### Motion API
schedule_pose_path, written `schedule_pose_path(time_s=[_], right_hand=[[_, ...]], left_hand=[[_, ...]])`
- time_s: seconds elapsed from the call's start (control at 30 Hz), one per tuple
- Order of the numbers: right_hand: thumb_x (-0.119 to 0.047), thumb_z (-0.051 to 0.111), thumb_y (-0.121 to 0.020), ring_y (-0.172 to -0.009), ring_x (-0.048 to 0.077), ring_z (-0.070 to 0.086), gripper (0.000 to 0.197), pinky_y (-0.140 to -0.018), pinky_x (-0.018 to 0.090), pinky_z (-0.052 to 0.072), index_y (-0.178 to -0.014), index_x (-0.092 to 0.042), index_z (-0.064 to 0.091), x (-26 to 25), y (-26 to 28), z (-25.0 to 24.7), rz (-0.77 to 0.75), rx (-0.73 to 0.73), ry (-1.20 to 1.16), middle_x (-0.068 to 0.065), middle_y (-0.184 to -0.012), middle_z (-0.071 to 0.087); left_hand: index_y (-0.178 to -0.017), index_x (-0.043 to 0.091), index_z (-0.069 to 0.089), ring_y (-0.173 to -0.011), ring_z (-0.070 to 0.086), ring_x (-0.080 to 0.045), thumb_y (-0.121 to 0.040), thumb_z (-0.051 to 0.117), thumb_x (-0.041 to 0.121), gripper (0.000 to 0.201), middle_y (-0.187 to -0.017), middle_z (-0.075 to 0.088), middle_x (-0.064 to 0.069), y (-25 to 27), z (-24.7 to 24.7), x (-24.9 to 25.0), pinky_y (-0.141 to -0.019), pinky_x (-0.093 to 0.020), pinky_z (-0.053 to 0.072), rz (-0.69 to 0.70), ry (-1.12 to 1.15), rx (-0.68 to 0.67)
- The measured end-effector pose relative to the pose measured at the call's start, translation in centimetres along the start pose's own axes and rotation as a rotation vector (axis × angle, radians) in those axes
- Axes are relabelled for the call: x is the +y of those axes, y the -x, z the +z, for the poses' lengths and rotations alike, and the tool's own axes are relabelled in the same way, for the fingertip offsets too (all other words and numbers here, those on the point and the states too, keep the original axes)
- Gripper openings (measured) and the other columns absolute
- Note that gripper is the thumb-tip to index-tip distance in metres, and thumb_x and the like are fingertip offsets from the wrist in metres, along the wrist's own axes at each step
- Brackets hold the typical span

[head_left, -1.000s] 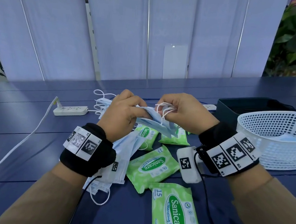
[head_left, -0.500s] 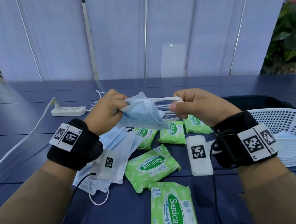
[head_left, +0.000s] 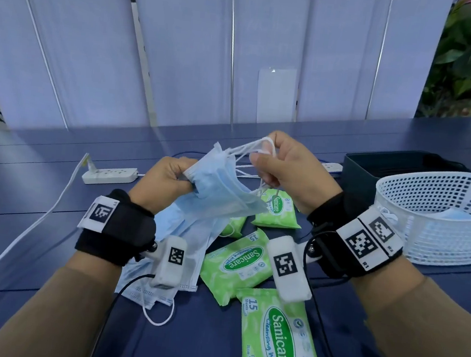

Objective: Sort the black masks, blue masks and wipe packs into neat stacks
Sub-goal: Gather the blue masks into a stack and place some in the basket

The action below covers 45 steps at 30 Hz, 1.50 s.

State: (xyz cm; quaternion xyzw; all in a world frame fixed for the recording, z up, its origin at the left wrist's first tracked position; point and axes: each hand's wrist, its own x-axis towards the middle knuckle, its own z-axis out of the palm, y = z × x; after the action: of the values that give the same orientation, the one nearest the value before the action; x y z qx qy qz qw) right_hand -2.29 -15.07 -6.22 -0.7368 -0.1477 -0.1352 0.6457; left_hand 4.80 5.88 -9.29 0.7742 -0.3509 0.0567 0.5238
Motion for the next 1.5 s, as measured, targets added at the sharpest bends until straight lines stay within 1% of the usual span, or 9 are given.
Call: schedule_pose_path(time_s=[0.13, 0.27, 0.4, 0.67, 0.8, 1.0, 1.13, 1.27, 1.5], right_hand=[[-0.027, 0.066, -0.086, -0.052, -0.001, 0.05, 0.025, -0.059, 0.015, 0.039, -0.107, -0.02, 0.057, -1.1, 0.7, -0.5, 0.026, -0.164, 0.359, -0.018, -0.057, 0.058], [-0.028, 0.066, -0.085, -0.046, 0.004, 0.041, 0.024, -0.049, 0.018, 0.031, -0.068, -0.015, 0.056, -1.8, 1.1, -0.1, 0.014, -0.258, 0.751, -0.007, -0.057, 0.048], [-0.027, 0.065, -0.086, -0.05, 0.003, 0.044, 0.023, -0.053, 0.016, 0.035, -0.075, -0.007, 0.061, -2.2, 1.0, -0.4, 0.026, -0.252, 0.62, -0.007, -0.058, 0.05], [-0.025, 0.054, -0.091, -0.074, 0.019, 0.048, 0.03, -0.074, 0.032, 0.037, -0.065, -0.01, 0.058, -2.8, 1.0, -0.7, -0.026, -0.101, 0.277, 0.007, -0.072, 0.058], [-0.011, 0.039, -0.099, -0.05, 0.02, 0.048, 0.028, -0.071, 0.035, 0.05, -0.073, -0.009, 0.048, -2.7, 1.3, 0.3, 0.047, -0.226, -0.212, -0.001, -0.049, 0.05], [-0.007, 0.043, -0.097, -0.043, 0.005, 0.03, 0.021, -0.052, 0.027, 0.034, -0.084, -0.012, 0.058, -2.1, 0.9, 0.6, -0.053, -0.159, -0.052, -0.013, -0.046, 0.036], [-0.007, 0.044, -0.097, -0.044, 0.005, 0.033, 0.023, -0.046, 0.018, 0.031, -0.082, -0.014, 0.059, -1.9, 0.4, -0.2, -0.081, -0.05, 0.04, -0.009, -0.05, 0.041], [-0.01, 0.054, -0.092, -0.049, 0.003, 0.04, 0.012, -0.051, 0.018, 0.034, -0.081, -0.012, 0.057, -1.9, -0.7, -1.6, -0.113, 0.081, 0.243, -0.006, -0.058, 0.048], [0.0, 0.053, -0.088, -0.047, 0.009, 0.043, 0.02, -0.049, 0.015, 0.036, -0.104, -0.013, 0.051, -7.5, -4.3, -1.1, -0.186, -0.066, 0.423, -0.001, -0.058, 0.045]], left_hand=[[-0.064, 0.028, 0.072, -0.08, 0.059, -0.005, -0.064, 0.053, -0.004, 0.037, -0.073, 0.068, 0.018, -0.1, -0.5, -0.5, -0.074, -0.017, 0.047, 0.06, -0.008, 0.096], [-0.064, 0.042, 0.07, -0.084, 0.051, -0.001, -0.063, 0.052, -0.003, 0.049, -0.075, 0.066, 0.024, -0.5, -0.3, -1.2, -0.078, -0.016, 0.043, 0.181, -0.123, 0.161], [-0.075, 0.022, 0.068, -0.087, 0.047, 0.004, -0.065, 0.051, -0.008, 0.036, -0.082, 0.064, 0.03, -0.7, -0.3, -1.6, -0.081, -0.009, 0.036, 0.278, -0.246, 0.228], [-0.08, 0.023, 0.063, -0.087, 0.041, 0.009, -0.066, 0.051, -0.003, 0.031, -0.078, 0.059, 0.035, -0.8, -0.4, -2.2, -0.074, -0.005, 0.033, 0.299, -0.348, 0.214], [-0.082, 0.026, 0.063, -0.087, 0.042, 0.009, -0.067, 0.05, -0.001, 0.034, -0.079, 0.059, 0.035, -0.8, -0.2, -2.4, -0.076, -0.005, 0.034, 0.291, -0.317, 0.223], [-0.091, 0.023, 0.061, -0.092, 0.048, -0.001, -0.068, 0.049, 0.022, 0.026, -0.092, 0.059, 0.037, -0.6, 0.5, -2.1, -0.085, -0.012, 0.037, 0.189, -0.248, 0.112], [-0.094, 0.011, 0.064, -0.095, 0.057, -0.025, -0.07, 0.059, 0.031, 0.031, -0.095, 0.062, 0.003, -0.3, 1.2, -1.6, -0.088, -0.04, 0.045, 0.097, -0.055, 0.006], [-0.097, 0.027, 0.044, -0.08, 0.059, -0.017, -0.074, 0.066, 0.028, 0.032, -0.09, 0.06, 0.0, -0.1, 2.1, 0.2, -0.072, -0.034, 0.049, 0.06, 0.055, -0.042], [-0.137, 0.019, 0.036, -0.112, 0.061, -0.019, -0.075, 0.068, 0.01, 0.071, -0.122, 0.063, -0.004, -0.3, 2.9, 1.7, -0.091, -0.035, 0.052, -0.016, 0.256, -0.096]])
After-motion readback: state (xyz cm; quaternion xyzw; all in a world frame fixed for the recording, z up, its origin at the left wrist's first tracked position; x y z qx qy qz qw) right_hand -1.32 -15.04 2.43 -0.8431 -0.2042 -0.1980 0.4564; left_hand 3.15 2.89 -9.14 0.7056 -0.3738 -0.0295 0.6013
